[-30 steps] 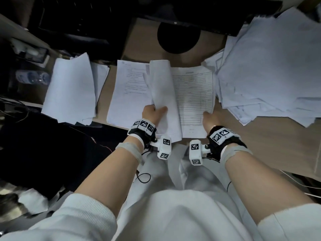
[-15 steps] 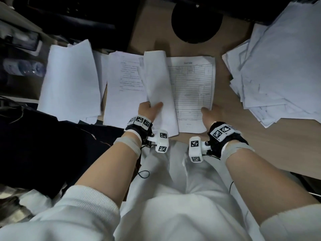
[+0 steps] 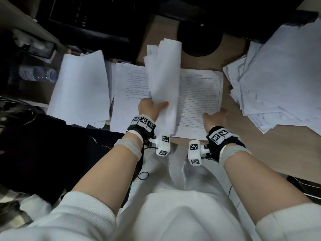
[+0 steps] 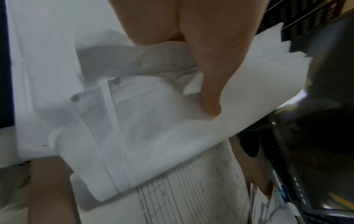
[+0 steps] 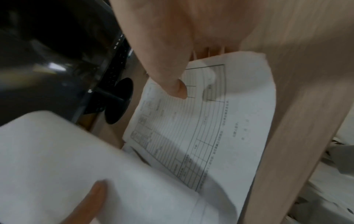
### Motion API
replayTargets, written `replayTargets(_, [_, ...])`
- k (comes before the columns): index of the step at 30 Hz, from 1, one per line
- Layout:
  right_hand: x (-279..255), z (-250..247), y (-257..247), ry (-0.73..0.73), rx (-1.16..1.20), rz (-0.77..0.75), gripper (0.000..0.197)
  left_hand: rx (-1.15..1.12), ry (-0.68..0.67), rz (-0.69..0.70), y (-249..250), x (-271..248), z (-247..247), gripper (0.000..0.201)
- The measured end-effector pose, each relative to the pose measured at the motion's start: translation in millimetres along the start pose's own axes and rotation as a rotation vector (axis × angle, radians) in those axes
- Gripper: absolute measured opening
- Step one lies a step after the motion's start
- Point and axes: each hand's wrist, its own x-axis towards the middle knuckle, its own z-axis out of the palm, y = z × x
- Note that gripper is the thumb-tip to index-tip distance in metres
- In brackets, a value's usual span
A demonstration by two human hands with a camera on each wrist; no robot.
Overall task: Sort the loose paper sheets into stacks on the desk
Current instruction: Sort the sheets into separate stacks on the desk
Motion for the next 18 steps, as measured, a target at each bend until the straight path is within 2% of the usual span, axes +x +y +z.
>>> replayTargets(2, [-7.5, -7.1, -8.7, 0.076, -0.022, -0.11, 0.077, 0.067, 0.044, 0.018, 9.2, -8.8, 2.2, 0.05])
replayTargets(3, [-9.7, -10.4, -12.7, 0.053, 0.022, -0.198, 0.075, 0.085, 0.06, 0.019, 13.4, -14.4, 4.3, 0.055])
replayTargets(5, [-16.1, -19.6, -25.4, -0.182, 0.25, -0.325, 0.067, 0.101, 0.073, 0.022, 20.8, -26.1, 13.0, 0.059])
replayTargets(7, [-22.2, -28.2, -34.3, -0.395, 0.372, -0.347, 0.062, 0.073, 0.052, 0.047, 29.0, -38.7, 23.6, 0.057])
replayTargets(11, [-25.7, -51.8, -36.6, -0.394, 0.299, -0.437, 0.044, -0.077, -0.057, 0.148, 46.5, -70.7, 38.5, 0.031])
replayTargets(14, [-25.4, -82.6, -28.1, -0.396, 0.26, -0.506, 0.03, -0.162, -0.074, 0.168, 50.3, -84.2, 46.8, 0.053])
replayTargets(16, [-26.5, -98.4, -23.9, -0.426, 0.229, -0.526, 0.033, -0.217, -0.068, 0.186, 52.8, -89.9, 53.0, 0.068])
replayTargets(17, [-25.3, -102.1, -23.6, -0.441, 0.214, -0.518, 0.036, -0.238, -0.059, 0.182, 54.5, -92.4, 55.3, 0.07])
replayTargets(18, [-24.6, -104.5, -23.2, -0.43, 0.211, -0.511, 0.04, -0.27, -0.051, 0.177, 58.2, -96.2, 56.3, 0.063])
